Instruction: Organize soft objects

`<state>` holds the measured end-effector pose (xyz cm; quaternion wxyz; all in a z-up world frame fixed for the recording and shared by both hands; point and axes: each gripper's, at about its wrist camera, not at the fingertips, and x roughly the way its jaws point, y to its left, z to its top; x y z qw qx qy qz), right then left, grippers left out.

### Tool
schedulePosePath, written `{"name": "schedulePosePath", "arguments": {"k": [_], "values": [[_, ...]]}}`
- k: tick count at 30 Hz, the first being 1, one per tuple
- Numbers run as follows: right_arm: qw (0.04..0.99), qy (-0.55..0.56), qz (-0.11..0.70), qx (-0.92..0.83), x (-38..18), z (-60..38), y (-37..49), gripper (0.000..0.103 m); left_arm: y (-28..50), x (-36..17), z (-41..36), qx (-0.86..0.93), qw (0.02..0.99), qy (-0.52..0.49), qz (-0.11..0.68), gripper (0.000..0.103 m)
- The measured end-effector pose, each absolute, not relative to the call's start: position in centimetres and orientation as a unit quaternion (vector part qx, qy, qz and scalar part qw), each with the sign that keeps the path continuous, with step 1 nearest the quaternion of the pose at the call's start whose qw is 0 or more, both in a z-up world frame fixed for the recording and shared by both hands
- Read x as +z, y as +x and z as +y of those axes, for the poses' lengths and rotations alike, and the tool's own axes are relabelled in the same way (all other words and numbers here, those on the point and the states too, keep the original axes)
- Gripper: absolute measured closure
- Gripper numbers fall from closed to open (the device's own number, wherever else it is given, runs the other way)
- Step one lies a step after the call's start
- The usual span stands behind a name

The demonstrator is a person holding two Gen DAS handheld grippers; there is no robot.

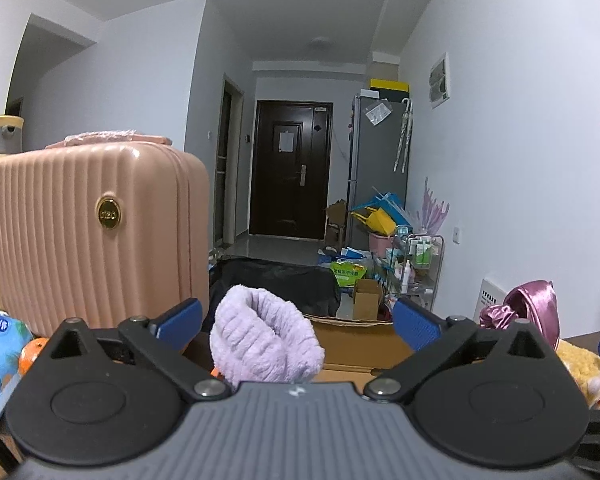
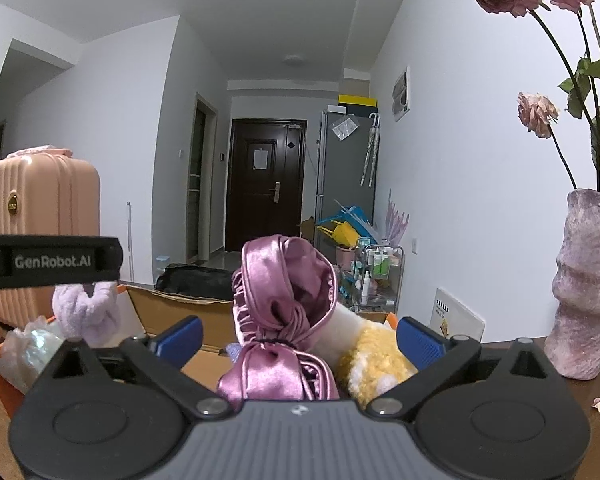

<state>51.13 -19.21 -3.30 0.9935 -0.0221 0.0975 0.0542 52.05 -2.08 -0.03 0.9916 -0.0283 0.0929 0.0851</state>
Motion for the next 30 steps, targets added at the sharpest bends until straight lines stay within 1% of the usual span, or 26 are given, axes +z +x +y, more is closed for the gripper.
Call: {"name": "schedulePosePath", "arguments": {"k": [11,19,30], "values": [[0.994,-0.006,0.094,0.056,-2.7,-20.1,49.1,0.0,50.5,0.5,-1.6,0.081,0.991,-0.032,0.099,0.0],[0.993,0.004,0.103,0.055,-2.0,-21.2,46.0,0.0,46.8,1.2,-1.3,0.074,0.993,-0.017,0.091,0.0],[0.993,0.013,0.105,0.048,-0.9,-22.4,40.1,0.0,41.1,1.8,-0.5,0.064,0.993,-0.025,0.099,0.0]]}}
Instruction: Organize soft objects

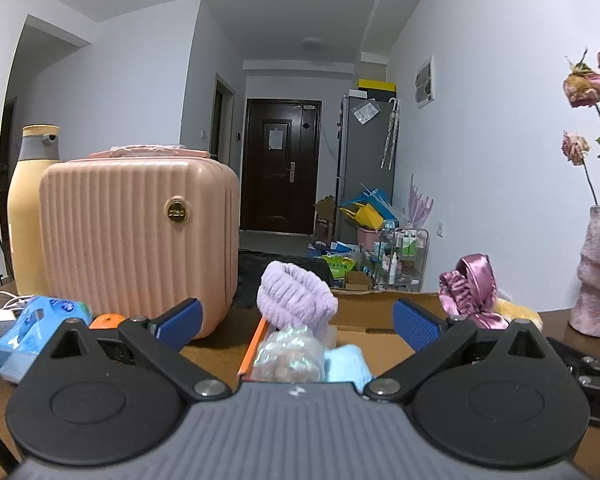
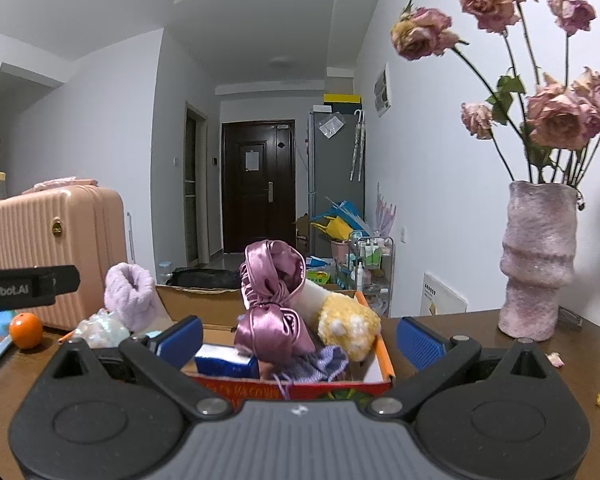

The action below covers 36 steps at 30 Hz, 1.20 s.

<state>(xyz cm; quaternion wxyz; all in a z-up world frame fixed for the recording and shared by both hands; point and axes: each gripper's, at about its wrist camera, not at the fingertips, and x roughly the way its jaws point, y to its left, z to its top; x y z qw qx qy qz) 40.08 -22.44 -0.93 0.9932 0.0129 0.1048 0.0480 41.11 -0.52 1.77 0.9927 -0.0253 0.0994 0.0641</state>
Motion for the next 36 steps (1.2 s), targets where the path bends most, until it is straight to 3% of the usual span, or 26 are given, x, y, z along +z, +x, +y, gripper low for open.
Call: {"name": "schedulePosePath", "arguments": {"k": [16,36], "values": [[0.993,0.015,0.105,0.053,0.4,-23.3,30.9,0.0,30.6,3.0,-0.4,0.042,0.995,-0.012,0.089,0.0],[0.992,0.016,0.097,0.074,0.5,-25.4,12.3,0.0,12.6,2.3,-2.3,-0.013,0.998,0.014,0.066,0.0]]}}
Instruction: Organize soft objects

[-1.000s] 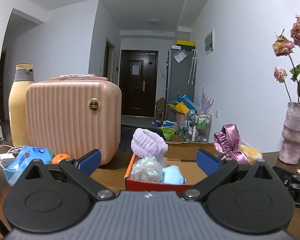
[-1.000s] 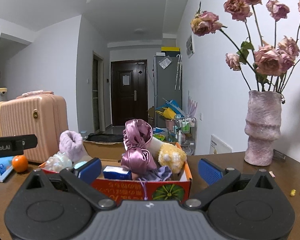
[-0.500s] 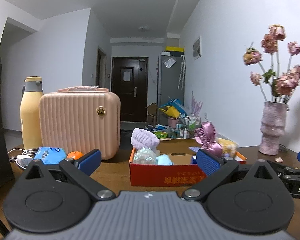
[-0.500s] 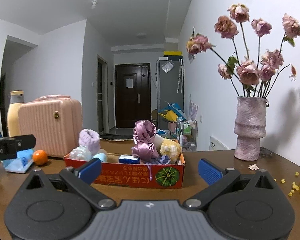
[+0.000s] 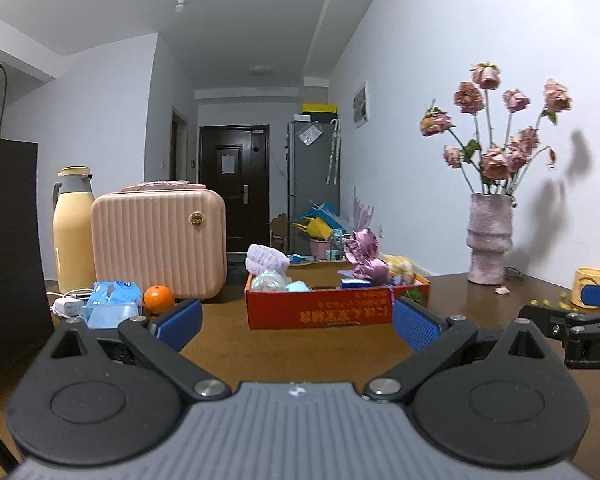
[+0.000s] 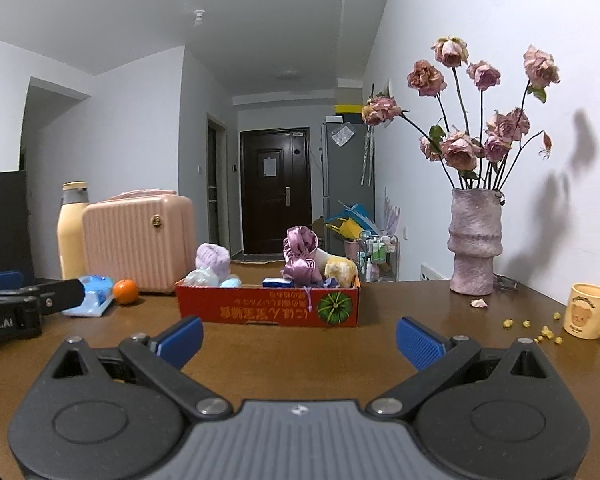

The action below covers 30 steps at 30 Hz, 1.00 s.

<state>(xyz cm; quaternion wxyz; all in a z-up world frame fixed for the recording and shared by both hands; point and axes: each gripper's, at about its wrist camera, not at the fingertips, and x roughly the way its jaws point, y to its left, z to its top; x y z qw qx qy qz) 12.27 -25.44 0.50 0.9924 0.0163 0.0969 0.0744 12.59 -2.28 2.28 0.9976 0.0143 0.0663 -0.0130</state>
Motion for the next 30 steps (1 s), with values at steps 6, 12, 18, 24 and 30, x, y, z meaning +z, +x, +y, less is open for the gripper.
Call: {"name": "schedulePosePath", "arguments": {"k": [6,12,18,24,30], "values": [[0.992,0.01,0.097,0.074,0.4,-25.2,7.9,0.0,8.6,1.6,-2.1,-0.017,0.998,0.018,0.065,0.0],[0.992,0.006,0.1,0.074,0.2,-24.9,5.1,0.0,6.1,1.1,-1.9,-0.018,0.997,0.025,0.065,0.0],[0.992,0.004,0.103,0.078,-0.1,-24.4,3.8,0.0,4.9,0.3,-1.7,-0.024,0.997,0.024,0.075,0.0],[0.992,0.005,0.098,0.082,0.0,-24.3,3.5,0.0,4.3,0.1,-1.6,-0.024,0.997,0.024,0.073,0.0],[0.992,0.005,0.096,0.085,0.0,-24.2,3.2,0.0,4.1,0.2,-1.7,-0.025,0.997,0.025,0.069,0.0]]}}
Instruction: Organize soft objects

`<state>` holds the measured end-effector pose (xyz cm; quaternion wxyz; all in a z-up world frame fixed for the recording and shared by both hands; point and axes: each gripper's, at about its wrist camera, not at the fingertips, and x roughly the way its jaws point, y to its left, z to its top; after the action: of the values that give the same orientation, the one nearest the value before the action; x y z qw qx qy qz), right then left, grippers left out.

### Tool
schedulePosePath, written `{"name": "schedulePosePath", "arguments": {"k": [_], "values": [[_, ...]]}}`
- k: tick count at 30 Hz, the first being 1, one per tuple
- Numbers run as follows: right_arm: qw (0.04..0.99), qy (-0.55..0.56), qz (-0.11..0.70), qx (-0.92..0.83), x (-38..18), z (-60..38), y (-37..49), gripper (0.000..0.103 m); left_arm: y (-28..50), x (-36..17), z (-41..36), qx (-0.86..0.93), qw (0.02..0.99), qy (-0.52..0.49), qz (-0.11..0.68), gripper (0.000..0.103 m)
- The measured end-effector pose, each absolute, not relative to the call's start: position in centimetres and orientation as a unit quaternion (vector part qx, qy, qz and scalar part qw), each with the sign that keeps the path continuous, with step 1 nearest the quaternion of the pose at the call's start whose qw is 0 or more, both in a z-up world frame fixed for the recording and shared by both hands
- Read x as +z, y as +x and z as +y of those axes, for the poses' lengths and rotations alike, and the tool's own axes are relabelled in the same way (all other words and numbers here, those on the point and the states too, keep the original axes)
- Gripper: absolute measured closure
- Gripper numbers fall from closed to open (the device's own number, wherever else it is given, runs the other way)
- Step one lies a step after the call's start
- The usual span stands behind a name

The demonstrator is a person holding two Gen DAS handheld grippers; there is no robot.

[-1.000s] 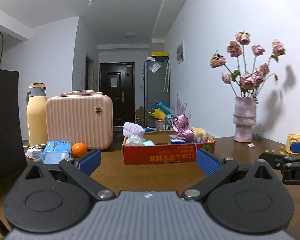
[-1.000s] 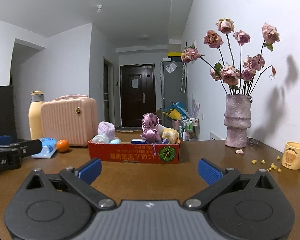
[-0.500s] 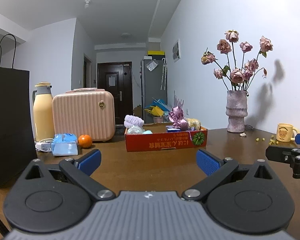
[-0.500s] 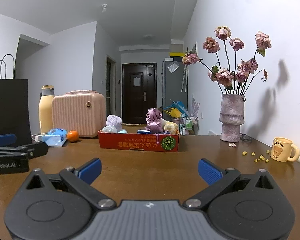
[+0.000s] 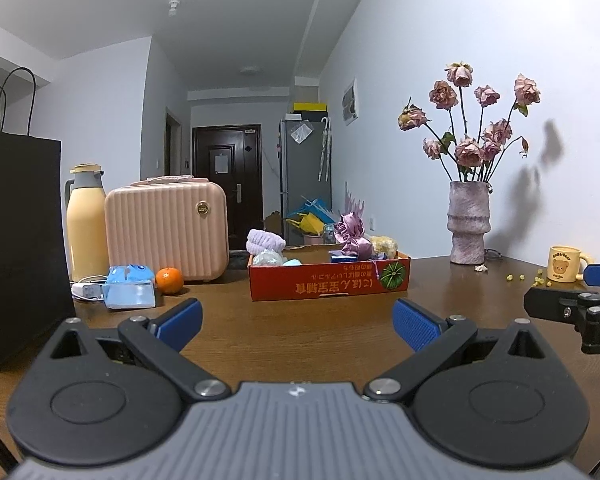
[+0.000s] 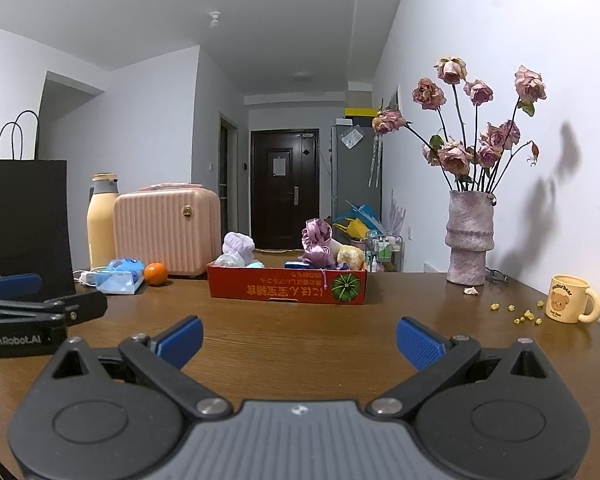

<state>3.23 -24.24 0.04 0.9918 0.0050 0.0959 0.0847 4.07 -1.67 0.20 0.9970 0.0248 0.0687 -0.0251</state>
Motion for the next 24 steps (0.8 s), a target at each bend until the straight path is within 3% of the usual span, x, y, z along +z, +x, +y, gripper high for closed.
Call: {"name": "schedulePosePath", "arguments": {"k": [24], "values": [[0.992,0.003,0.094,0.086,0.16,-23.96,3.21,0.0,3.89,0.31,-1.72,-0.025,0.997,0.026,0.066,0.0]]}}
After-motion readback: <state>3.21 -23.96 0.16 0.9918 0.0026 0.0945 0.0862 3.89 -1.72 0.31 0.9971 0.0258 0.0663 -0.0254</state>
